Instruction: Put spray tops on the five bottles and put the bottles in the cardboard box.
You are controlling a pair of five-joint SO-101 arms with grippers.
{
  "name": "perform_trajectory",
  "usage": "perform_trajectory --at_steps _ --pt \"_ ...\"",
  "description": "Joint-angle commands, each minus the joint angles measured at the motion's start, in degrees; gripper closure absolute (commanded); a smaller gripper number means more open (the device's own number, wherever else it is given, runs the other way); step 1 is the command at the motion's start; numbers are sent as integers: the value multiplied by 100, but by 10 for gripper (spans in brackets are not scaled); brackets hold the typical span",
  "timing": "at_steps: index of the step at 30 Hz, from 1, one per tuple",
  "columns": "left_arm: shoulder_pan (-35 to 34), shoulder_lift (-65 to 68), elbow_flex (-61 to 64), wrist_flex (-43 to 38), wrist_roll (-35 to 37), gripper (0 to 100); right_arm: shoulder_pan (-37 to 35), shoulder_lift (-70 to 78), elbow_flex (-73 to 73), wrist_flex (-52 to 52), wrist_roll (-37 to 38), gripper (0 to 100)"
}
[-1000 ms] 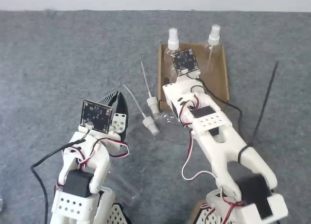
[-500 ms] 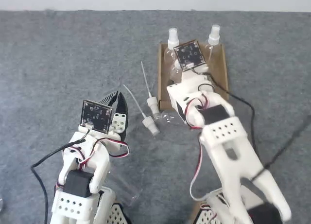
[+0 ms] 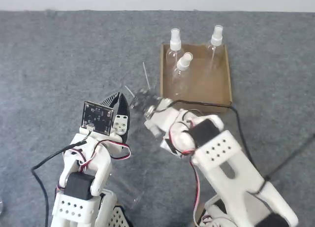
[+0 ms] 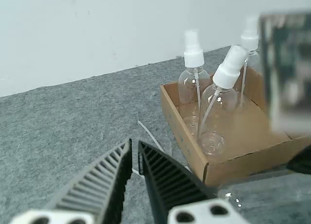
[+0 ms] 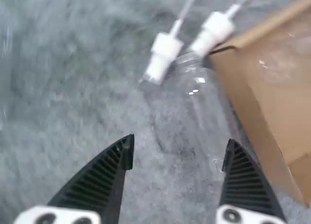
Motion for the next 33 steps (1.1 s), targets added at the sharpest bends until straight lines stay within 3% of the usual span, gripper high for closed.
perform_trajectory --at_steps 1,13,21,29,33 --pt "-35 -53 -22 -141 26 989 -31 796 -308 13 536 757" --pt "-35 -53 48 -167 18 989 875 1675 -264 -787 897 756" --pt "-35 -53 48 -167 18 989 796 1684 695 -1877 949 757" --pt "-35 -53 40 -167 18 989 778 1684 1064 -1886 1143 764" --pt "-35 -53 40 -167 18 989 778 1648 1240 -1886 1143 824"
